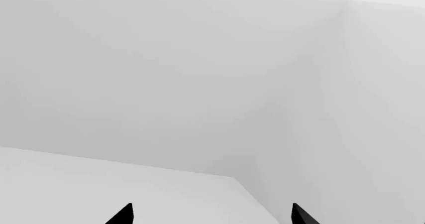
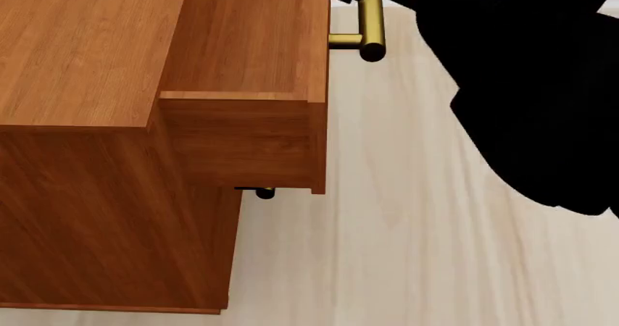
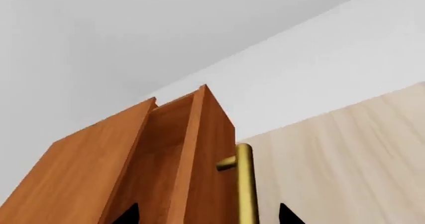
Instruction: Close the bottom drawer of the cabinet and open the top drawer.
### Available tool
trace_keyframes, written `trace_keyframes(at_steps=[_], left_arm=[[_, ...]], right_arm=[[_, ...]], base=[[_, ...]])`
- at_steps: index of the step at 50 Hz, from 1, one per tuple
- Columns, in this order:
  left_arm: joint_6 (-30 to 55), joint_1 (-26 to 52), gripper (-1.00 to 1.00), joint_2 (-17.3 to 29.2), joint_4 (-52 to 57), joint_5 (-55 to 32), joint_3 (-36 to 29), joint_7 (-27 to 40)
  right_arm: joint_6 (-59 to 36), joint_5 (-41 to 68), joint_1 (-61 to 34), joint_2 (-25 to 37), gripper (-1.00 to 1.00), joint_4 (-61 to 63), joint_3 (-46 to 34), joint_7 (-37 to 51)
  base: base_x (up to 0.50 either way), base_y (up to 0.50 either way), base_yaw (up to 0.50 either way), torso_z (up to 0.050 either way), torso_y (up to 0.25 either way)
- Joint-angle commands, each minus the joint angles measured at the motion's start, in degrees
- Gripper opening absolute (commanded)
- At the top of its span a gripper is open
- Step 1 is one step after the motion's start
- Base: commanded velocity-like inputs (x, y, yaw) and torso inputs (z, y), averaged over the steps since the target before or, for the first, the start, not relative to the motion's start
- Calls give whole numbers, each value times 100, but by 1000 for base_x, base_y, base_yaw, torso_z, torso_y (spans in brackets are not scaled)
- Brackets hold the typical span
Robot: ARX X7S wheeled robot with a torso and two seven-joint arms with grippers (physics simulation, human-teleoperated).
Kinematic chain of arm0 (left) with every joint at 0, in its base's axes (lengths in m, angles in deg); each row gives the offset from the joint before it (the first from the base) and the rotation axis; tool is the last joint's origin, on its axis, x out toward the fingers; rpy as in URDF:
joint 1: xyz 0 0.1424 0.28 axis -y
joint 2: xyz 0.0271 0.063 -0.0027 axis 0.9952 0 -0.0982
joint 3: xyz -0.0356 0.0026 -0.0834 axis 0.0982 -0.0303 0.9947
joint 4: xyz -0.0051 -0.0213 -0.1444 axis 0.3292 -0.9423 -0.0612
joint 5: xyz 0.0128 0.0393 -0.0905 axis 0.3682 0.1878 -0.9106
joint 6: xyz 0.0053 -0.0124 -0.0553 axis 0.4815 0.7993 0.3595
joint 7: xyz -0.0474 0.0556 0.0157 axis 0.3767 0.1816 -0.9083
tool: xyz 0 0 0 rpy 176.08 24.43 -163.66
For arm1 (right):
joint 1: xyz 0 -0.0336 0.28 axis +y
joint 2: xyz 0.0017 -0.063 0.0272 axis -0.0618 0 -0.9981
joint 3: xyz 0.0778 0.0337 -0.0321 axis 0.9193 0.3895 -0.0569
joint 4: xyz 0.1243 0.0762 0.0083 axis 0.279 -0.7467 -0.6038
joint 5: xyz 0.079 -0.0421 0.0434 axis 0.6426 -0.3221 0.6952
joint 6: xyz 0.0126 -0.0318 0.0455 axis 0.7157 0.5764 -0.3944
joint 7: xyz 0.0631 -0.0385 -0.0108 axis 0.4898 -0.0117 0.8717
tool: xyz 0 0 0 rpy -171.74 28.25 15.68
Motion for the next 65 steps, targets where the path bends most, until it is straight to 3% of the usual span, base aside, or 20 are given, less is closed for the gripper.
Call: trace_keyframes(at_steps=[1,18,37,59,61,65], left_arm=[[-10,5,100,7,-23,-6,-10,-7],[-43,-8,100,9,-10,-13,-15,-7],[-77,-22,100,11,-10,-31,-13,-6],[-76,-10,100,23,-24,-54,-21,9],[-352,-125,100,-80,-212,-6,-12,-151],[-78,-14,100,28,-18,-71,-21,16]], right_arm=[[-745,-510,-759,-339,100,211,-425,638],[-1247,-411,-1059,-966,100,-485,-704,401],[-1950,-192,-1009,-1671,100,-2321,-1290,-42],[-2590,-581,-971,-2144,100,-3910,-2064,-124],[-2665,-653,-998,-2153,100,-4037,-2159,-62],[-2828,-694,-1055,-2208,100,-4368,-2284,-45]], base=[[0,0,0,0,0],[0,0,0,0,0],[0,0,0,0,0],[0,0,0,0,0],[6,0,0,0,0],[3,0,-1,0,-5]])
